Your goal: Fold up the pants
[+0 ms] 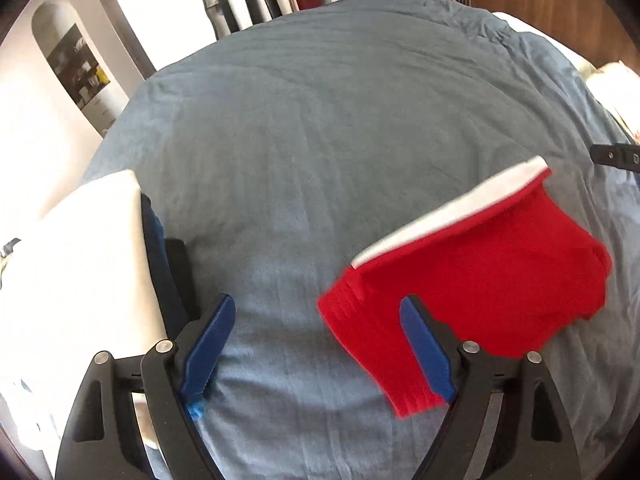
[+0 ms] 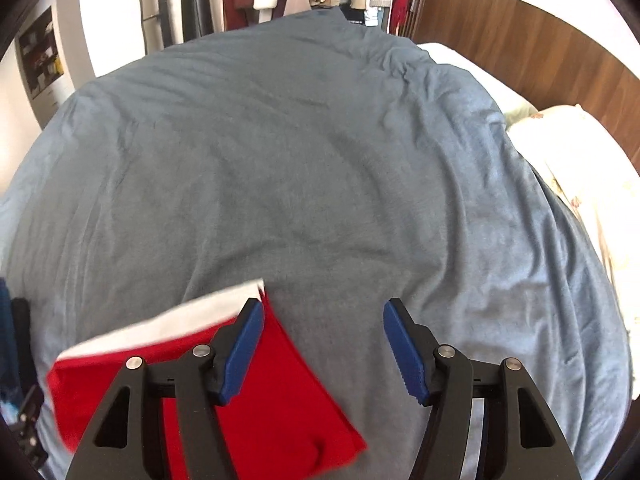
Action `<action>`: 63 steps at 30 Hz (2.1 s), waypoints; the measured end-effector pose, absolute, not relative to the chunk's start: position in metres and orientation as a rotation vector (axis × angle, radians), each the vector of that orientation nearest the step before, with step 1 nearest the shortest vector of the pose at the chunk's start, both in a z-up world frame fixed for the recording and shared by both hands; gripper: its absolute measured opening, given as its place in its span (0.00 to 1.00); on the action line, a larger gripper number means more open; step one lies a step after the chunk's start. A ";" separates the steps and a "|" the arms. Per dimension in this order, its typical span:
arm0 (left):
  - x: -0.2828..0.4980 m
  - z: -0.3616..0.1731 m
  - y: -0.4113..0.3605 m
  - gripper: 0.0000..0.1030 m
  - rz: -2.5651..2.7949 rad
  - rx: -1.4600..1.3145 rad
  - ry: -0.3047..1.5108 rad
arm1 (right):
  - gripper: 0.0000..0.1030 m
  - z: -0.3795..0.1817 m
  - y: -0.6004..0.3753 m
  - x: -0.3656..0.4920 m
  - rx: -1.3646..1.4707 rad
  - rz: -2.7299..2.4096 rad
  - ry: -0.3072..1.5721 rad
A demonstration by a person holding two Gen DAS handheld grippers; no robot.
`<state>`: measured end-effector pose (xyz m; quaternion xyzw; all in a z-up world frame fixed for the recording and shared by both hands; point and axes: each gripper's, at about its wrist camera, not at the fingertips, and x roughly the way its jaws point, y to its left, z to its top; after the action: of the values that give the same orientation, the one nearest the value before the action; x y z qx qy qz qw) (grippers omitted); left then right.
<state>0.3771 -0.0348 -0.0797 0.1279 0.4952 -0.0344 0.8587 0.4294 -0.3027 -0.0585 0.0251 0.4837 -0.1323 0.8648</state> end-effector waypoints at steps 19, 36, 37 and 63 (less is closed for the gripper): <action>0.322 -0.092 -0.060 0.82 -0.164 0.183 1.109 | 0.59 -0.118 -0.335 0.320 0.340 -0.235 1.143; 0.328 -0.103 -0.065 0.82 -0.168 0.152 1.148 | 0.43 -0.151 -0.348 0.336 0.526 -0.243 1.176; 0.328 -0.103 -0.064 0.82 -0.165 0.148 1.151 | 0.43 -0.146 -0.346 0.334 0.505 -0.250 1.163; 0.332 -0.124 -0.065 0.82 -0.159 0.180 1.185 | 0.08 -0.136 -0.333 0.354 0.102 -0.216 1.181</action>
<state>0.3321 -0.0650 -0.1240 0.0848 0.5570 -0.0749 0.8228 0.3544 -0.3334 -0.1360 0.0479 0.5552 -0.1017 0.8241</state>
